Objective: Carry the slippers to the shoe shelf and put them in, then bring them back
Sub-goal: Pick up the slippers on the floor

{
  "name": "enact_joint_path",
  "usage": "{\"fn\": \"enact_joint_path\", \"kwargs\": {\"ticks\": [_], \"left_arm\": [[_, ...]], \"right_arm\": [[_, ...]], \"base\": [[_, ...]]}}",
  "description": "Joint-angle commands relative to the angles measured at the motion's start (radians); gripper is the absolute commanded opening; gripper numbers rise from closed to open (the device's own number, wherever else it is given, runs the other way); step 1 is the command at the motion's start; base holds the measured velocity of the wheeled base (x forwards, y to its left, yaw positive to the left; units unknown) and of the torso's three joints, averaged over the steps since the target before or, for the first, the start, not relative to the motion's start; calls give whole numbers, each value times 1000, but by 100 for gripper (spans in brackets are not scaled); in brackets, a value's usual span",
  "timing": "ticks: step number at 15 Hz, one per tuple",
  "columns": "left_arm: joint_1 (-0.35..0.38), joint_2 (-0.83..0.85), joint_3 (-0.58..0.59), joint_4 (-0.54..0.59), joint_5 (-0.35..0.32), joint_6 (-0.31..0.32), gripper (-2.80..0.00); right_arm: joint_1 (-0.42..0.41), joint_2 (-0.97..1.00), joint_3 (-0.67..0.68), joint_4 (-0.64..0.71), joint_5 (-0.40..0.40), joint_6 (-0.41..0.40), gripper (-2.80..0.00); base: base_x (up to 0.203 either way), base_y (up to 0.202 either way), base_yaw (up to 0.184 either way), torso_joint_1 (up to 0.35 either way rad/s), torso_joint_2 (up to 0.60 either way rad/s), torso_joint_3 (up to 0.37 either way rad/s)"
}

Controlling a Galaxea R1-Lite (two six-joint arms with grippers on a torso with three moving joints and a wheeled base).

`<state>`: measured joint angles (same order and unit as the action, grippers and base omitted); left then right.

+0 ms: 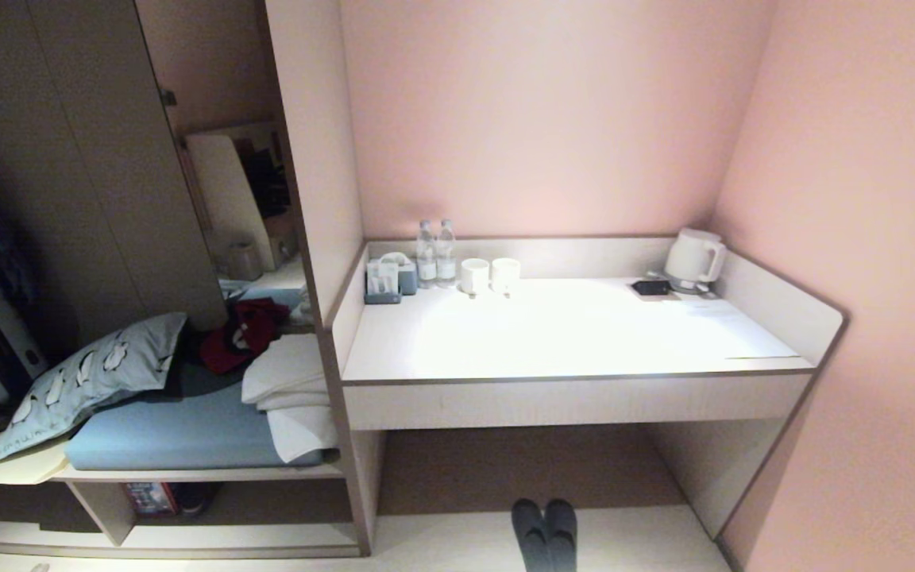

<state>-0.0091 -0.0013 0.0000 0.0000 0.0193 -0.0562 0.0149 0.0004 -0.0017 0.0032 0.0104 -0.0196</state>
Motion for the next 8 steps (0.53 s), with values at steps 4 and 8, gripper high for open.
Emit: {"fn": "enact_joint_path", "kwargs": {"ticks": [4, 8], "left_arm": [[0, 1, 0, 0, 1, -1, -280], [0, 1, 0, 0, 1, -1, -280]], "right_arm": [[0, -2, 0, 0, 0, 0, -280], [0, -2, 0, 0, 2, -2, -280]], "base": [[0, 0, 0, 0, 0, 0], [0, 0, 0, 0, 0, 0]]}}
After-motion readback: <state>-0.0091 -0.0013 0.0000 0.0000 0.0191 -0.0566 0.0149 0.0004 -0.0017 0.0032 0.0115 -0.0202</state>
